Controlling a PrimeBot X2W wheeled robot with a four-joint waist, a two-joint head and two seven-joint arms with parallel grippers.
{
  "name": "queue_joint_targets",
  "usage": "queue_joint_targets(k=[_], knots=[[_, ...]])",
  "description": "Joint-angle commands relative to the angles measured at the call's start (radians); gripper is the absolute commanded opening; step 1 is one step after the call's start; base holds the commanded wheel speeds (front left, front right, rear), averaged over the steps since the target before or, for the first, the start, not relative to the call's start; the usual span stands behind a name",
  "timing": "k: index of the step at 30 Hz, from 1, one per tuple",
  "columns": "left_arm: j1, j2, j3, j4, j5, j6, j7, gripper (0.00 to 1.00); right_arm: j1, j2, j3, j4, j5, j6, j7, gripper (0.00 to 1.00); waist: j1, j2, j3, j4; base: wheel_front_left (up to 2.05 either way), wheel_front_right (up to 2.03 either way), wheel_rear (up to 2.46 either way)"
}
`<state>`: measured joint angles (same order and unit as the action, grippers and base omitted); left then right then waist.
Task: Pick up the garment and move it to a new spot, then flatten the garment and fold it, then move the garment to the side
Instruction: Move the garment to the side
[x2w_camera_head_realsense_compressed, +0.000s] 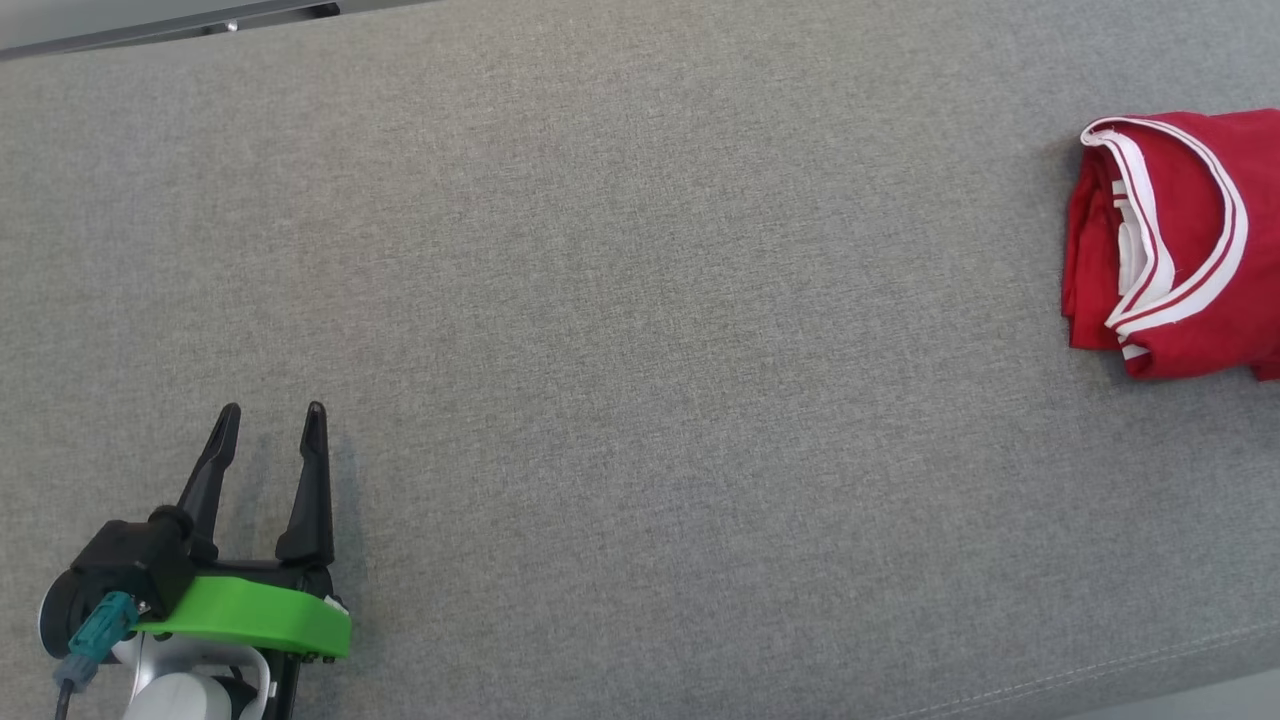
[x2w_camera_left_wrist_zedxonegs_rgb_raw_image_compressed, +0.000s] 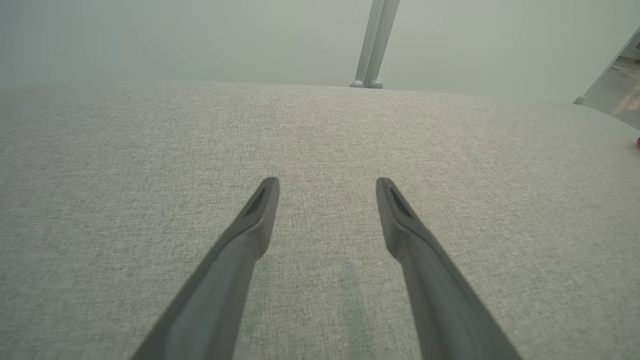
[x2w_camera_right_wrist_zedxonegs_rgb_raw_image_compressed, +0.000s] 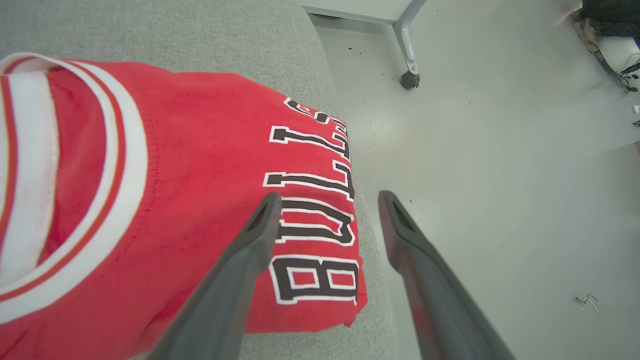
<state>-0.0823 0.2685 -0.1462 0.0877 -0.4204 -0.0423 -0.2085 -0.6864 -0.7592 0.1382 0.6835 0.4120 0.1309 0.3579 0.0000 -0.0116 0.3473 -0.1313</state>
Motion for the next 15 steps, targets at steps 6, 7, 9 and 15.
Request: queue_joint_targets(k=[6,7,9,15], knots=[[0.015,0.005,-0.003,0.007,-0.001,0.009,-0.011,1.00,0.031,0.028,-0.007,0.013,-0.033,0.000,-0.131,1.00,0.0000,0.0116,-0.038,-0.007,0.00,0.00,0.00],[0.018,0.004,-0.003,0.009,-0.002,0.011,-0.014,1.00,0.035,0.033,-0.016,0.012,-0.037,0.000,-0.159,1.00,0.0000,0.0116,-0.047,-0.007,0.00,0.00,0.00],[0.027,0.001,-0.002,0.013,-0.005,0.014,-0.018,1.00,0.053,0.048,-0.028,0.003,-0.047,0.000,-0.219,1.00,0.0000,0.0116,-0.065,-0.004,0.00,0.00,0.00],[0.055,-0.005,0.004,0.018,-0.008,0.019,-0.030,1.00,0.127,0.096,-0.073,-0.075,-0.116,0.000,-0.392,1.00,0.0000,0.0116,-0.120,0.011,0.00,0.00,0.00]])
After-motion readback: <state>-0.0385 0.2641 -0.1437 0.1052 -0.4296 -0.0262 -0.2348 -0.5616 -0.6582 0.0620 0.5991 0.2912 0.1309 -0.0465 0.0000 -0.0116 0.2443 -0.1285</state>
